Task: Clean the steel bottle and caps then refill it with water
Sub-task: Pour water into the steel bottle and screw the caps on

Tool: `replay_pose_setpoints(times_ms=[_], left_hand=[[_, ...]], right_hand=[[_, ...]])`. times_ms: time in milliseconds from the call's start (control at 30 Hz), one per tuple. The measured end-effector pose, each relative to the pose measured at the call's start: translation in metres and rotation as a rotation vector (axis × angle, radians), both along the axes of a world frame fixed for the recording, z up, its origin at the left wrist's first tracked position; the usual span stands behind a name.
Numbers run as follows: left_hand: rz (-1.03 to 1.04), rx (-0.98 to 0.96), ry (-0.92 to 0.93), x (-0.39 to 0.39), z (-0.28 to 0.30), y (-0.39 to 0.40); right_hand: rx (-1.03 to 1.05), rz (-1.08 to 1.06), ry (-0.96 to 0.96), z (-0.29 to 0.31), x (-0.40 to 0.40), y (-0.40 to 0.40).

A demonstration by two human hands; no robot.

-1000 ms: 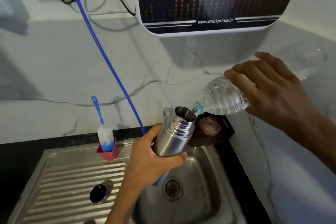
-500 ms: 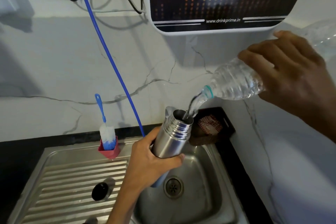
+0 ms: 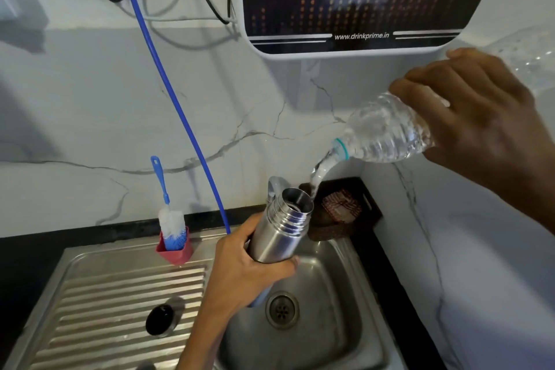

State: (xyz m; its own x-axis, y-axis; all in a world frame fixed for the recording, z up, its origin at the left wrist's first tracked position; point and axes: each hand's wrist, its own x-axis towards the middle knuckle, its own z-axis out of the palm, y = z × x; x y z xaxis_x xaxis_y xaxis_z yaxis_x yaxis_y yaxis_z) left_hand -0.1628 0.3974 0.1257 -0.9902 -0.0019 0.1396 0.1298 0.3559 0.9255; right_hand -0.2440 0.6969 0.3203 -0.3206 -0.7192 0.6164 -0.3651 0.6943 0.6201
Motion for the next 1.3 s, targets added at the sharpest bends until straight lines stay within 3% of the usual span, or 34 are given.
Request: replay_pose_setpoints(times_ms=[1300], left_hand=[[0.025,-0.006,0.043,0.003,0.012,0.013]], right_hand=[[0.03,-0.001,0.047,0.023,0.006,0.002]])
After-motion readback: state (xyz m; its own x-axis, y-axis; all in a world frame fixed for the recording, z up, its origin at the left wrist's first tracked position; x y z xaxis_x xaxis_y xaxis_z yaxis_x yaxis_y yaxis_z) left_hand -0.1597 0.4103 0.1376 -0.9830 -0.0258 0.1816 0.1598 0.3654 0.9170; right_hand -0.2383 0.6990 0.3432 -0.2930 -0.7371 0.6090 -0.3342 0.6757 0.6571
